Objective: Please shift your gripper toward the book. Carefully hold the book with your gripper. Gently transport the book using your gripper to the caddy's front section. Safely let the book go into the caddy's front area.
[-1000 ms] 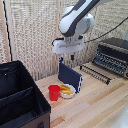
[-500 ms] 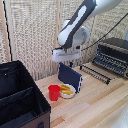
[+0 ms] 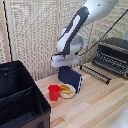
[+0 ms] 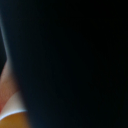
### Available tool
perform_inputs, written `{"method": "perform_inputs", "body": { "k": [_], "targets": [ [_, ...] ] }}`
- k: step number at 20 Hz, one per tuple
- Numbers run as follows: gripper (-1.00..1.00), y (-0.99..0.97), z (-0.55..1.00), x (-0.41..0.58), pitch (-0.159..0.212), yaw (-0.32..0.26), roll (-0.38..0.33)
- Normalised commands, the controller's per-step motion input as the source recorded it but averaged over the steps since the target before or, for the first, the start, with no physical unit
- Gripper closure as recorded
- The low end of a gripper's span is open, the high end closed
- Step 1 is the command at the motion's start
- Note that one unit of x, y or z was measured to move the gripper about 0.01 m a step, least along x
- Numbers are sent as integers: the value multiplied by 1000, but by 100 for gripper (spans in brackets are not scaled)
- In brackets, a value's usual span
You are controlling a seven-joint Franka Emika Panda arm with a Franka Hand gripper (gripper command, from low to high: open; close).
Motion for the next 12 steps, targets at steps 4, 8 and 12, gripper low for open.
{"method": "perform_inputs", "body": {
  "k": [4,8,12],
  "targets": [
    [100,-19,-4,205,0,91,-9],
    [100,11,-9,188,0,51,-36],
    [100,51,0,61,-36,-5,-21]
  ]
}}
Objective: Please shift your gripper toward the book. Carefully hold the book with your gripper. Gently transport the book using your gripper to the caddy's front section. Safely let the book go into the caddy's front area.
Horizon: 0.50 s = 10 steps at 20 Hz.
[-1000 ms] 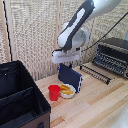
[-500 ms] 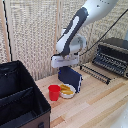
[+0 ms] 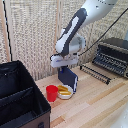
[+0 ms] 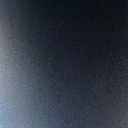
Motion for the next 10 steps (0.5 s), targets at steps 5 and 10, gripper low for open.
{"method": "perform_inputs", "body": {
  "k": [5,10],
  "targets": [
    [100,24,145,95,-16,-31,30],
    [100,-5,828,318,81,-2,96]
  ]
}}
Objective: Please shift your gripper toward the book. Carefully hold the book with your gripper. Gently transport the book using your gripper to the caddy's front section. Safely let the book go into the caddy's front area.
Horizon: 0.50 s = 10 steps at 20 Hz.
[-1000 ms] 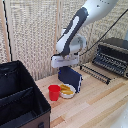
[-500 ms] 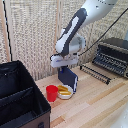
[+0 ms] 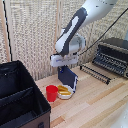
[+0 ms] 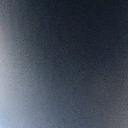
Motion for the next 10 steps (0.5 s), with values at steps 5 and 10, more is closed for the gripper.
{"method": "perform_inputs", "body": {
  "k": [5,10],
  "targets": [
    [100,-1,891,380,120,57,25],
    [100,-33,921,378,110,49,14]
  ]
}}
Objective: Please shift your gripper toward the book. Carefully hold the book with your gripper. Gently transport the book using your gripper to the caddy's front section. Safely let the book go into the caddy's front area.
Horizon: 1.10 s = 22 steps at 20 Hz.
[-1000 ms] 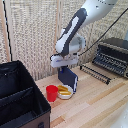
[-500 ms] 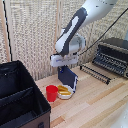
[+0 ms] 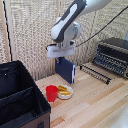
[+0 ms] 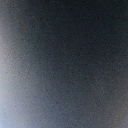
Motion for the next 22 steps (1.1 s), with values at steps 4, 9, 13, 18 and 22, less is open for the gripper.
{"method": "perform_inputs", "body": {
  "k": [4,9,13,18,22],
  "targets": [
    [100,-44,920,291,107,10,28],
    [100,8,966,-131,58,-25,47],
    [100,63,996,-518,-9,-82,44],
    [100,207,826,-229,-102,-237,30],
    [100,170,515,0,-40,-327,-4]
  ]
}}
